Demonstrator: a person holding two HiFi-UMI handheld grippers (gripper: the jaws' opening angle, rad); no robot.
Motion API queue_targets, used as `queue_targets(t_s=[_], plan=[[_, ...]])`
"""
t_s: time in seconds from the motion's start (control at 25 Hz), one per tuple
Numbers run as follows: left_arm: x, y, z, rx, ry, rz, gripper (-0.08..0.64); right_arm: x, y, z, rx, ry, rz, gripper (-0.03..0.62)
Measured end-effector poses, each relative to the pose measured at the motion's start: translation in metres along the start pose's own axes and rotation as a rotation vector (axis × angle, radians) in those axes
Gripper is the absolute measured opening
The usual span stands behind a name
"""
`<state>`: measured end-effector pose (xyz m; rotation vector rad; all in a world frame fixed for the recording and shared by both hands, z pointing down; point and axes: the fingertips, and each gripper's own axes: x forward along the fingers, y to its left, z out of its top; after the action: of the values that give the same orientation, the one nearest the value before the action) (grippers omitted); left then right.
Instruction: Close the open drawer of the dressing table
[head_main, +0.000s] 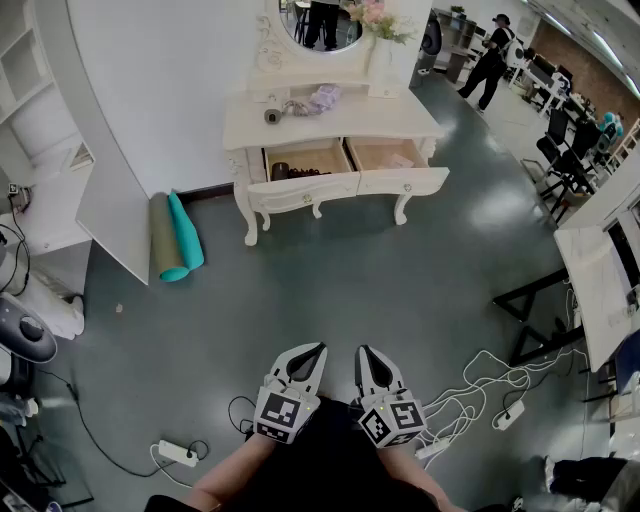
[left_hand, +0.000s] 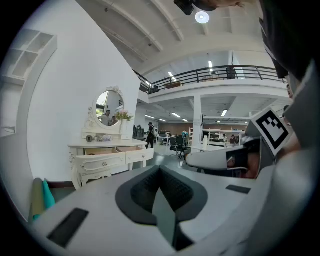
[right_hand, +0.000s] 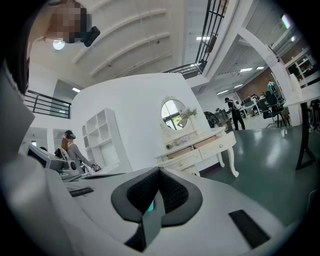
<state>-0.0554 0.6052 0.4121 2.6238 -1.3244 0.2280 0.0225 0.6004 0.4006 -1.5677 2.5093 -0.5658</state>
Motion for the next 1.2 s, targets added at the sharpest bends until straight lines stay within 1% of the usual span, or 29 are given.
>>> queue_targets(t_s=[0.12, 0.32, 0.44, 0.56, 0.84, 1.04, 1.2], plan=[[0.014, -0.001, -0.002, -0.001, 0.001, 0.013, 0.0, 0.006, -0.011, 0.001, 0.002, 0.013, 0.018, 0.025], [0.028, -0.002, -0.002, 0.003, -0.003, 0.056, 0.0, 0.014, -0.03, 0.001, 0.08, 0.026, 0.024, 0.025], [0.032, 0.001, -0.001, -0.009, -0.002, 0.082, 0.0, 0.018, -0.036, 0.0, 0.078, 0.037, 0.025, 0.025], [0.034, 0.002, 0.0, -0.008, 0.003, 0.095, 0.0, 0.02, -0.042, 0.0, 0.097, 0.037, 0.019, 0.025], [0.041, -0.003, -0.004, -0.001, 0.029, 0.091, 0.0, 0.024, -0.053, -0.003, 0.13, 0.045, 0.004, 0.025], [0.055, 0.006, -0.007, -0.009, 0.044, 0.08, 0.0, 0.039, -0.058, -0.003, 0.119, 0.059, 0.012, 0.025], [0.073, 0.017, -0.004, -0.027, 0.046, 0.077, -0.001, 0.053, -0.069, 0.0, 0.105, 0.076, -0.002, 0.025]])
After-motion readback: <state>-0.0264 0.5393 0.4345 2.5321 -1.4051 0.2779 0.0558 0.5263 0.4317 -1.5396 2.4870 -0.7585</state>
